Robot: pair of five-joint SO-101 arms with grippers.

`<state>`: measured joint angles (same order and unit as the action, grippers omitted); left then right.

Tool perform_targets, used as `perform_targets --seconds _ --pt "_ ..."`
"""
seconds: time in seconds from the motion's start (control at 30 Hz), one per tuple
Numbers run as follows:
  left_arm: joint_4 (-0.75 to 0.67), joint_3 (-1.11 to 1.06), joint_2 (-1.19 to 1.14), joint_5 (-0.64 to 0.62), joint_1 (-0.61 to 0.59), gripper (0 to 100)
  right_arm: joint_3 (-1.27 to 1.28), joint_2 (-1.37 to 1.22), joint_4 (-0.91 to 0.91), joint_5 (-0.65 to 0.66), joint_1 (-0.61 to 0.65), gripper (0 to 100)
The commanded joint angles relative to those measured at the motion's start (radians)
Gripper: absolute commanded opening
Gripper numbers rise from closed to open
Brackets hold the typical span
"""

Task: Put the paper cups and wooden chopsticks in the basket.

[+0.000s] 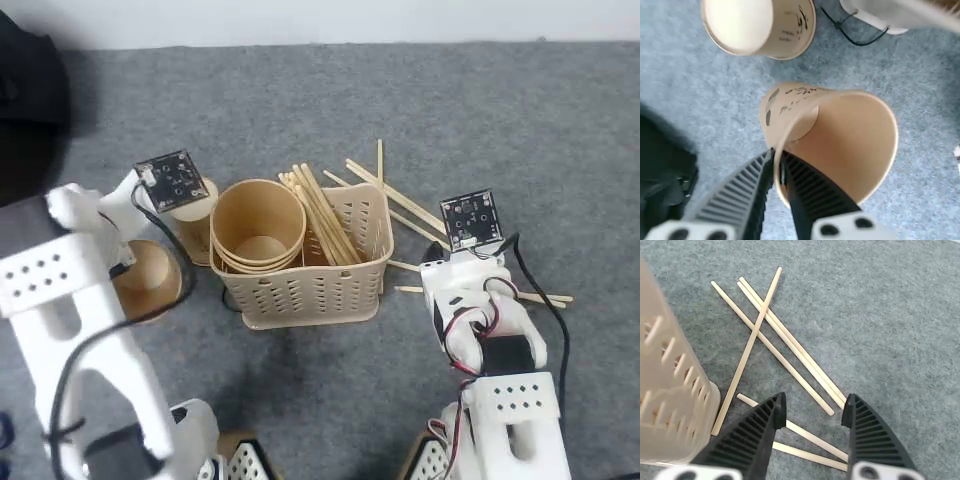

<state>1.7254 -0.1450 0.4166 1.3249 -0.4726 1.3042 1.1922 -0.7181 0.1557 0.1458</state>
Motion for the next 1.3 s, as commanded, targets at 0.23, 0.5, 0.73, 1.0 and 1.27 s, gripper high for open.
perform_targets --seconds 0.23,0.5,0.73,1.0,1.27 --pt "0.029 0.208 0.307 -0.066 0.078 1 -0.005 0.012 0.013 0.012 0.001 19.4" --pt "0.029 0.297 0.512 -0.169 0.265 1 -0.005 0.012 0.013 0.014 0.001 19.4" --pt "0.029 0.44 0.548 -0.276 0.31 1 -0.005 0.012 0.016 0.014 0.001 19.4" --pt "0.032 0.492 0.539 -0.555 0.548 1 -0.005 0.012 0.018 0.014 0.001 19.4" --pt "0.035 0.346 0.549 -0.804 0.692 1 -0.005 0.012 0.019 0.015 0.001 19.4"
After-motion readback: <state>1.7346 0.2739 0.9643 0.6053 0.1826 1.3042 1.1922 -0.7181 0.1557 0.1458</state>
